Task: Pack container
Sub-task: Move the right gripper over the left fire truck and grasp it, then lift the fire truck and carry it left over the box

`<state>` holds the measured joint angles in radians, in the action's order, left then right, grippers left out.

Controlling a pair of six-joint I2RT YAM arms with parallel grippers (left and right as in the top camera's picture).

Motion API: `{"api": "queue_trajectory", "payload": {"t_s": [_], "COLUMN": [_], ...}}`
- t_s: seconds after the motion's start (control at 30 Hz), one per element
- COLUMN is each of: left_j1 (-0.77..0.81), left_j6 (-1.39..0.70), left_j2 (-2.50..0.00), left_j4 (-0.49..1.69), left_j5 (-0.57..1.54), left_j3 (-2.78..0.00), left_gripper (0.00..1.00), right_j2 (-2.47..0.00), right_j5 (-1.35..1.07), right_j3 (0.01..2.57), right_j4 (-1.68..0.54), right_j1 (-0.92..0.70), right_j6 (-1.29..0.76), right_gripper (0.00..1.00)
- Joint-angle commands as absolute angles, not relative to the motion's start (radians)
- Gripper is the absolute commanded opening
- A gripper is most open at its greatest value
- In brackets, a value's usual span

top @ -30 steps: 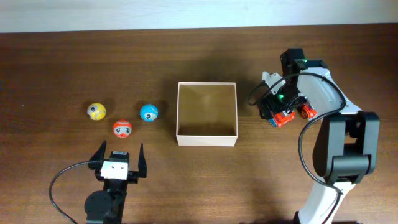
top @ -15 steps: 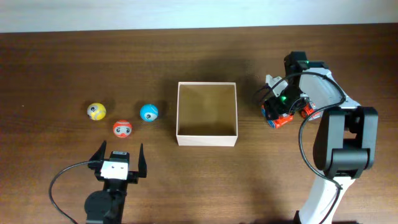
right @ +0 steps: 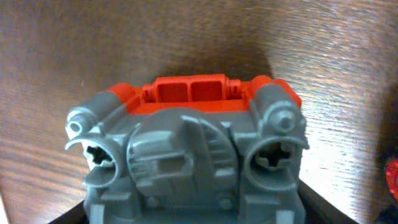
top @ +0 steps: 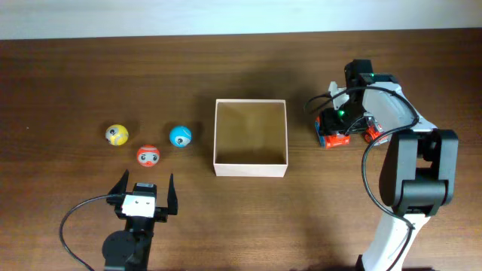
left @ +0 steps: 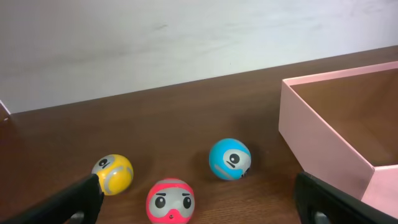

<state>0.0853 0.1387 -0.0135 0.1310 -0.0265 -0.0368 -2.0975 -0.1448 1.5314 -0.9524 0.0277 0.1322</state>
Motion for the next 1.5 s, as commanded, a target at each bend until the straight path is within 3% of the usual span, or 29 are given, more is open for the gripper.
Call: {"api": "queue_trajectory", "payload": {"t_s": [0.0,0.5,1.0,1.47], "left_j1": [0.080,0.080,0.080,0.080], "left_j6": [0.152,0.152,0.152,0.152], "left_j2": [-0.006,-0.006,-0.006,-0.006], "left_j4": [0.130,0.130,0.130,0.130], "left_j5": [-0.015,-0.015,-0.015,-0.015], "left_j3": [-0.032,-0.032,-0.032,-0.032], "left_gripper": [0.99,0.99,0.99,0.99], "right_j2": [-2.101,-2.099,-2.099,-2.068], "right_j5": [-0.184,-0.184,-0.196,-0.864], "right_j3": [1.536,1.581,1.894,2.046], "right_j4": [-0.952,-0.963,-1.213,-1.336], "right_j1": [0.027,0.027,0.025,-0.065], "right_j6": [-0.022,-0.042,-0.022,0.258], "right_gripper": [0.66,0.64,0.63,0.63]}}
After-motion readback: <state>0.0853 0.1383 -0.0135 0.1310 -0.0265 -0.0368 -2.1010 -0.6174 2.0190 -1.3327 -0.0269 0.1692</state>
